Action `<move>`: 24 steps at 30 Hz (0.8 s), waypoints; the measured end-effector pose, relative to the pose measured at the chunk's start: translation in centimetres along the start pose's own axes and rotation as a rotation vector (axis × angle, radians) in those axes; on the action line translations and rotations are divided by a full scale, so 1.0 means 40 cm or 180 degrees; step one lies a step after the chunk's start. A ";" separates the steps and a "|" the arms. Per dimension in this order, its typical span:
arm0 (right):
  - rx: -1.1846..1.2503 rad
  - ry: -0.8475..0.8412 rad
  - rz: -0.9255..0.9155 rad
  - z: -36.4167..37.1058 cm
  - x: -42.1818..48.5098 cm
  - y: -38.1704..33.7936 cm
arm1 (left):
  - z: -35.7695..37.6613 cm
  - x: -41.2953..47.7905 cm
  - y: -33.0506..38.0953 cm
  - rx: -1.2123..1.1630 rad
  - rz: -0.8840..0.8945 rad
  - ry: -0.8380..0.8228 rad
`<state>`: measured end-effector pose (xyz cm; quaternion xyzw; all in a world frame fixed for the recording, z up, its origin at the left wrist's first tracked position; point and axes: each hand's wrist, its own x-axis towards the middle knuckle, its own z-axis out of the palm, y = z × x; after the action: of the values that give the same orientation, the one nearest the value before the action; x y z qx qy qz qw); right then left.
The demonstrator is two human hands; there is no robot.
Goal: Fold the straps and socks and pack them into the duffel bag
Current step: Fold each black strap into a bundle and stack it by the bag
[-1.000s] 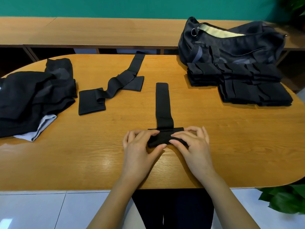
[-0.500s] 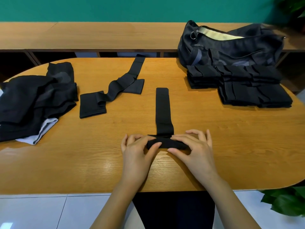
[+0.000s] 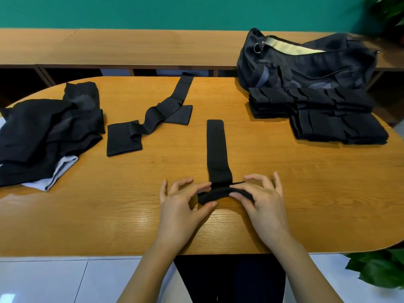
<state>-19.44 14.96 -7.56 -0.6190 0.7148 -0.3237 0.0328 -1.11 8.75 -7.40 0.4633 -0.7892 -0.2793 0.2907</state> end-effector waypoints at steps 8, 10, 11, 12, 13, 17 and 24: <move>-0.0198 0.0111 0.0295 0.018 0.009 -0.011 | 0.013 0.008 0.018 0.0064 -0.0274 0.0398; -0.0139 0.0105 0.0481 0.021 0.014 -0.011 | 0.022 0.013 0.019 0.0139 -0.0312 0.0511; -0.0130 0.0105 0.0558 0.021 0.017 -0.011 | 0.025 0.017 0.019 0.0180 -0.0343 0.0540; -0.0144 0.0097 0.0608 0.021 0.020 -0.012 | 0.027 0.022 0.020 0.0213 -0.0381 0.0540; -0.0158 0.0067 0.0645 0.019 0.022 -0.011 | 0.029 0.027 0.021 0.0247 -0.0417 0.0528; -0.0041 -0.0157 0.0573 -0.003 0.023 -0.001 | 0.038 0.047 0.031 0.0425 -0.0490 0.0602; 0.0179 0.0091 0.0651 -0.009 0.044 0.010 | 0.036 0.083 0.025 0.0503 -0.0490 0.0765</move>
<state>-20.35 13.55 -6.84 -0.5369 0.7653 -0.3474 0.0728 -4.05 6.43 -6.99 0.5739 -0.7304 -0.1804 0.3235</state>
